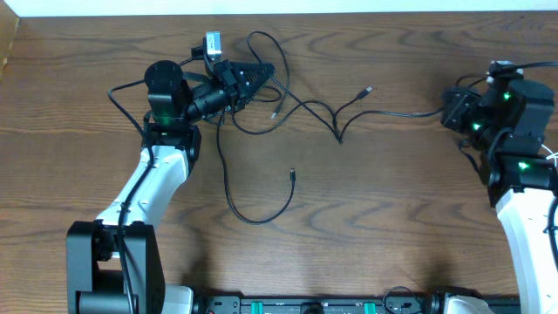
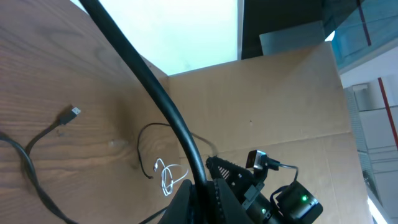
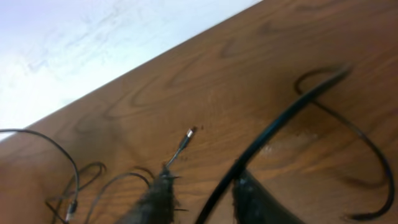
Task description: Untangle cables
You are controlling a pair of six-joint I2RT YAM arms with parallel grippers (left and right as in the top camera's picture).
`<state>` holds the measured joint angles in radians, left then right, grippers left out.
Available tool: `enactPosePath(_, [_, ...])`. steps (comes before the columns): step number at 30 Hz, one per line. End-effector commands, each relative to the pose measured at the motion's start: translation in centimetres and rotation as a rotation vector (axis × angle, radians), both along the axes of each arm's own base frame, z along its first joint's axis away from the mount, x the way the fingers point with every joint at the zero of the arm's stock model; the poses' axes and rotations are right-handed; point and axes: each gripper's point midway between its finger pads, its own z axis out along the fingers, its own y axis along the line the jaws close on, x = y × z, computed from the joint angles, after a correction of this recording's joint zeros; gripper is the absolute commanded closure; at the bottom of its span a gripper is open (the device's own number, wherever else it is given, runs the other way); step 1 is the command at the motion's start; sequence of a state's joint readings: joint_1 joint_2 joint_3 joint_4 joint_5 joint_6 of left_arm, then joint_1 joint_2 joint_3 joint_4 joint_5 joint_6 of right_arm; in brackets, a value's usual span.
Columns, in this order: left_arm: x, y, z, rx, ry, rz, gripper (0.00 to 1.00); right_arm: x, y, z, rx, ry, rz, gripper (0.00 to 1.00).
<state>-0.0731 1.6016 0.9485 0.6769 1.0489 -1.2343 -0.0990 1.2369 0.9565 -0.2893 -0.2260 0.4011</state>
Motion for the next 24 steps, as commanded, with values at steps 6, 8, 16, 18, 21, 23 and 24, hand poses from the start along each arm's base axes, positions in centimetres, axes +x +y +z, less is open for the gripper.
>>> enactPosePath(6, [-0.7, -0.2, -0.2, 0.0, 0.041, -0.031, 0.92, -0.4, 3.7, 0.9, 0.051, -0.024, 0.165, 0.11])
enactPosePath(8, [-0.8, -0.2, -0.4, 0.001, 0.054, -0.032, 0.92, -0.9, 5.4, 1.2, 0.105, -0.028, 0.252, 0.01])
enactPosePath(16, [-0.7, -0.2, -0.4, 0.001, 0.053, -0.031, 0.92, -4.3, 11.6, 0.6, 0.241, 0.067, 0.499, 0.01])
enactPosePath(18, [-0.7, -0.2, -0.4, 0.001, 0.053, -0.031, 0.92, -5.0, 12.8, 0.0, 0.234, 0.096, 0.524, 0.01])
enactPosePath(21, [-0.7, -0.2, -0.4, 0.001, 0.053, -0.031, 0.92, -5.1, 14.0, -1.0, 0.209, 0.127, 0.517, 0.01])
enactPosePath(23, [-0.7, -0.2, -0.4, 0.001, 0.053, -0.031, 0.92, -5.2, 14.9, -1.7, 0.231, 0.172, 0.49, 0.05])
enactPosePath(24, [-0.8, -0.2, -0.4, 0.001, 0.053, -0.032, 0.92, -5.3, 15.4, -2.1, 0.249, 0.198, 0.475, 0.07])
